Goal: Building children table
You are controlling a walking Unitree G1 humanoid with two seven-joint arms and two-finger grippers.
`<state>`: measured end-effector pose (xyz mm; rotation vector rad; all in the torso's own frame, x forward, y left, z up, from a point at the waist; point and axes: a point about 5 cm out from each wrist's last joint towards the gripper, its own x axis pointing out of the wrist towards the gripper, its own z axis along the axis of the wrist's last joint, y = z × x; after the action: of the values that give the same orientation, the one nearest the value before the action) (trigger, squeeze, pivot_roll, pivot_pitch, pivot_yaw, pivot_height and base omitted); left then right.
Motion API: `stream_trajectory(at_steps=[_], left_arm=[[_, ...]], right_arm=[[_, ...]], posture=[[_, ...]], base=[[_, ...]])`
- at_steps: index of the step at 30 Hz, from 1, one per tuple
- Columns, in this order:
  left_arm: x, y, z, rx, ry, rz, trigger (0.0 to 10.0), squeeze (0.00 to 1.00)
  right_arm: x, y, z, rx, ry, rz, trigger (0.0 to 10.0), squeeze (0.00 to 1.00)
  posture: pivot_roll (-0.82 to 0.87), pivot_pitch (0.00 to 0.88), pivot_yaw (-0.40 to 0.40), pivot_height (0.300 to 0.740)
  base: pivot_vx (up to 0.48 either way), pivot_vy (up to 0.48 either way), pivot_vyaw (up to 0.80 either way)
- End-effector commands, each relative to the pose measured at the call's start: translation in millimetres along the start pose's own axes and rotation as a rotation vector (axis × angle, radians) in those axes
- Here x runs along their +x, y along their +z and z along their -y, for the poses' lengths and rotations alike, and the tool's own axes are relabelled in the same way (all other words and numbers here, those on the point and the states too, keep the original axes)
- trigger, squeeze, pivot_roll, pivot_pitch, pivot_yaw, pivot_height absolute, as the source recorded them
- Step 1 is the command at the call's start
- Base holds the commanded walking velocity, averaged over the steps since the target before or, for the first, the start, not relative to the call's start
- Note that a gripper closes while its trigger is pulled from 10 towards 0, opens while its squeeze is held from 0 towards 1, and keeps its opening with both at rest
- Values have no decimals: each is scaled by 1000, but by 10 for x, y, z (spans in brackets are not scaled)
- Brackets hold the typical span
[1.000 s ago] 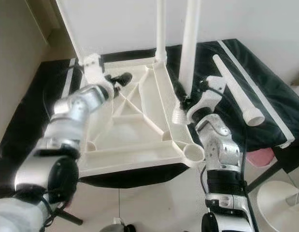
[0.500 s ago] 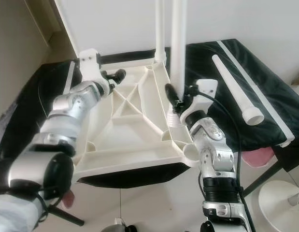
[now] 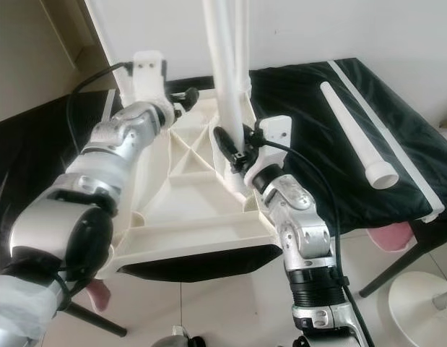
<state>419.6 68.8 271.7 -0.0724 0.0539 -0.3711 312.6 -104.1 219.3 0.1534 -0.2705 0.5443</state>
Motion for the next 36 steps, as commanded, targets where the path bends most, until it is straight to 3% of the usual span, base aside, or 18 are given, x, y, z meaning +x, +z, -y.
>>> stream_trajectory(at_steps=[1, 3, 4, 5, 6, 13, 15, 16, 17, 22, 23, 26, 36], left_arm=[[-3, 28, 133, 14, -237, -3, 10000, 0], [7, 109, 183, -68, -276, 10, 10000, 0], [7, 109, 183, -68, -276, 10, 10000, 0], [4, 182, 232, -98, -325, 30, 10000, 0], [-21, 321, 358, -150, -466, 71, 10000, 0], [-46, 384, 442, -159, -555, 95, 10000, 0], [-93, 513, 582, -171, -658, 121, 10000, 0], [-93, 513, 582, -171, -658, 121, 10000, 0], [-143, 640, 685, -180, -728, 149, 10000, 0], [-165, 706, 728, -177, -750, 168, 10000, 0], [-201, 811, 809, -162, -761, 216, 10000, 0], [-232, 866, 876, -131, -763, 249, 10000, 0], [-318, 951, 915, -156, -711, 278, 10000, 0]], right_arm=[[-2, 50, -51, -1, 28, 34, 10000, 0], [-1, 48, -70, 5, 48, 34, 10000, 0], [-1, 48, -70, 5, 48, 34, 10000, 0], [6, 46, -81, 6, 55, 34, 10000, 0], [15, 35, -95, 4, 63, 31, 10000, 0], [13, 14, -94, 0, 62, 24, 10000, 0], [14, -30, -90, -4, 53, 13, 10000, 0], [14, -30, -90, -4, 53, 13, 10000, 0], [20, -55, -83, -7, 46, 6, 10000, 0], [24, -60, -78, -9, 44, 3, 10000, 0], [35, -64, -62, -18, 38, -3, 10000, 0], [40, -71, -45, -29, 28, -7, 10000, 0], [29, -90, -20, -34, 0, -5, 10000, 0]], posture=[[3, 0, 71, 740], [3, 0, 71, 740], [3, 0, 71, 740], [1, 0, 70, 740], [3, 0, 64, 740], [7, 0, 60, 740], [13, 0, 55, 740], [13, 0, 55, 740], [14, 0, 53, 740], [14, 0, 49, 740], [14, 0, 44, 740], [13, 0, 43, 740], [5, 0, 49, 740]], base=[[0, 0, 0], [0, 0, 0], [0, 0, 0], [0, 0, 0], [0, 0, 0], [0, 0, 0], [0, 0, 0], [0, 0, 0], [0, 0, 0], [0, 0, 0], [0, 0, 0], [0, 0, 0], [0, 0, 0]])
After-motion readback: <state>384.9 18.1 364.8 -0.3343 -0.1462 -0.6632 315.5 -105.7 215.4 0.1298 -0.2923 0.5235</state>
